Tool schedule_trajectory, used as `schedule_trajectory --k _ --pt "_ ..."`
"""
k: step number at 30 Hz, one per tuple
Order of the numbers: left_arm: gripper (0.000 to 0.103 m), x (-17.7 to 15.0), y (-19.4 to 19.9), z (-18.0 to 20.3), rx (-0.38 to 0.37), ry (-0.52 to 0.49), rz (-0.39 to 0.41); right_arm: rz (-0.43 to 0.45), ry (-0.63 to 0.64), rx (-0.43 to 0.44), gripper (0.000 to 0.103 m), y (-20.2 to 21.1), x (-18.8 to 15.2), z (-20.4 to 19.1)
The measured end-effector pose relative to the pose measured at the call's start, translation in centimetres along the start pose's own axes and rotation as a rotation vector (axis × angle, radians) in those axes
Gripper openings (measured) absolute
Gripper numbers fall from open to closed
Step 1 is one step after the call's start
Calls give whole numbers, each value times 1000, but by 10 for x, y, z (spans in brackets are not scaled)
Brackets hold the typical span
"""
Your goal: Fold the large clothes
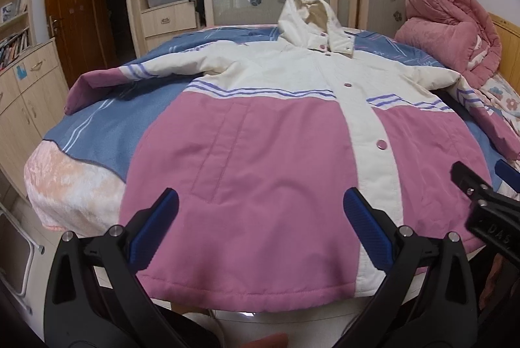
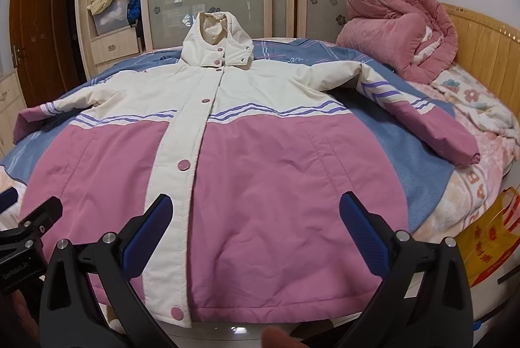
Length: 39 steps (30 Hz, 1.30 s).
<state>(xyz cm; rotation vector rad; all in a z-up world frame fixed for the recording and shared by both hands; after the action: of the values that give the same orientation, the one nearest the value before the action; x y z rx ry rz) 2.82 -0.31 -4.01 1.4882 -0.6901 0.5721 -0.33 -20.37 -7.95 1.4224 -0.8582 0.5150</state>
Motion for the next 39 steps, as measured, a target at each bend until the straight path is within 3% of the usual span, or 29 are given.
schedule_trajectory --k 3,6,9,11,13,15,17,20,21,24,28,34,39 --pt "101 3 8 -5 62 -25 35 52 -9 -41 102 8 4 7" --pt "101 3 9 -5 -5 -50 7 107 11 -53 102 18 8 15" --pt "101 2 11 -7 -86 -42 -9 87 -21 -19 102 18 10 27" --pt "101 2 15 -11 -84 -24 7 73 -73 21 102 22 12 39" --pt "101 1 23 -17 -90 -6 76 79 -131 54 102 28 14 50" --pt "101 1 30 -24 -132 44 140 89 -218 89 102 36 19 71" --pt "101 0 25 -24 -88 47 112 87 -313 125 102 40 22 96" --pt "101 4 8 -15 -93 -3 -1 55 -523 204 102 36 24 146" --pt "101 10 7 -12 -86 -25 -4 44 -606 231 102 32 23 167" --pt "101 36 12 -3 1 -94 80 36 -838 294 102 17 14 224" --pt "101 82 10 8 -62 -116 127 51 -1097 435 102 -12 -1 286" --pt "101 148 -20 27 -98 -159 209 69 -1217 420 102 -42 4 322" --pt "101 142 -59 4 -123 -50 194 76 -1288 406 96 -74 13 322"
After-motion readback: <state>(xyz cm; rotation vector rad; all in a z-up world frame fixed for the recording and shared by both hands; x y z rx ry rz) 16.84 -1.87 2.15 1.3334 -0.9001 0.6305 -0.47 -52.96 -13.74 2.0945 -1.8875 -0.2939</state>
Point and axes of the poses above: each gripper's, at about its wrist camera, not at the fingertips, and y roughly against the way its jaws point, z to its right, x to its top, the point moved 4 cm from there along -y, roughly the way its jaws point, and after that the axes turned 6 degrees about -z, right-handed, at the moved point
